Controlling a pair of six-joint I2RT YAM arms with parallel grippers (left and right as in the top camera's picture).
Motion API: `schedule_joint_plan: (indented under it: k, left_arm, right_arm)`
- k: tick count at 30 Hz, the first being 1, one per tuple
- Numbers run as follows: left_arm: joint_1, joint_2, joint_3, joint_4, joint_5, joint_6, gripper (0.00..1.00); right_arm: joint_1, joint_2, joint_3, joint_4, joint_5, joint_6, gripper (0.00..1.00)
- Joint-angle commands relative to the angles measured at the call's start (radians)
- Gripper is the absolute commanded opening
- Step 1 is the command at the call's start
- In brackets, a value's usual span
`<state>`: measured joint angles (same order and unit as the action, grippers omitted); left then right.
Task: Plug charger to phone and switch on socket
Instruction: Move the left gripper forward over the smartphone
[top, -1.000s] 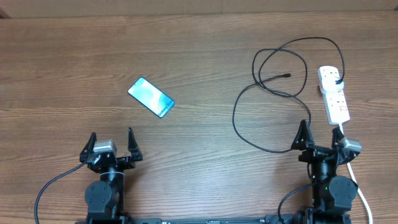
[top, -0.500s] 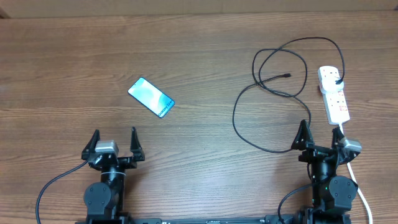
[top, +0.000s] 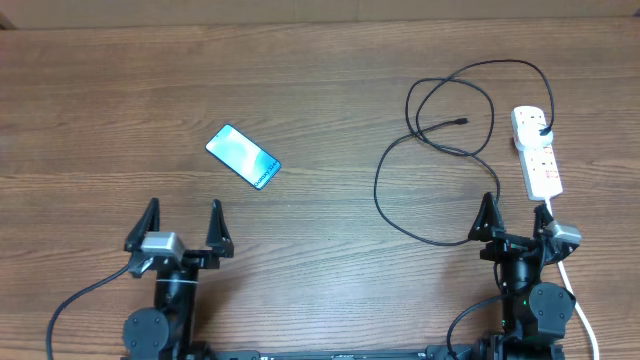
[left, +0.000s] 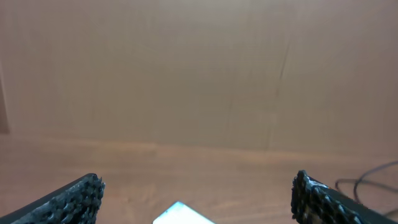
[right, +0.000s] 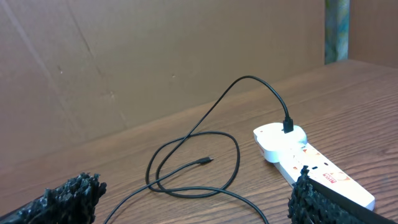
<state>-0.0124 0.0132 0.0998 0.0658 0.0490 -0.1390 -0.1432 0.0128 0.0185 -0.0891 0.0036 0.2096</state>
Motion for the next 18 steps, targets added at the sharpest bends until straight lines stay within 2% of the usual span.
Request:
schedule_joint_plan:
  k: [1,11,16,18]
  left_arm:
    - [0.008,-0.008,0.088,-0.011,-0.018,-0.018,1.0]
    - [0.008,0.024,0.201,-0.013,-0.06,-0.018,1.0]
    - [0.008,0.163,0.305,-0.013,-0.06,-0.018,1.0]
    - [0.008,0.295,0.396,-0.019,-0.055,-0.018,1.0]
  right_arm:
    - [-0.002,-0.009,-0.011,0.006,-0.006,0.002,1.0]
    - [-0.002,-0.009,-0.011,0.006,-0.006,0.002,1.0]
    - [-0.002,-0.009,-0.011,0.006,-0.006,0.002,1.0]
    - [-0.002,-0.009,-0.011,0.006,-0.006,0.002,1.0]
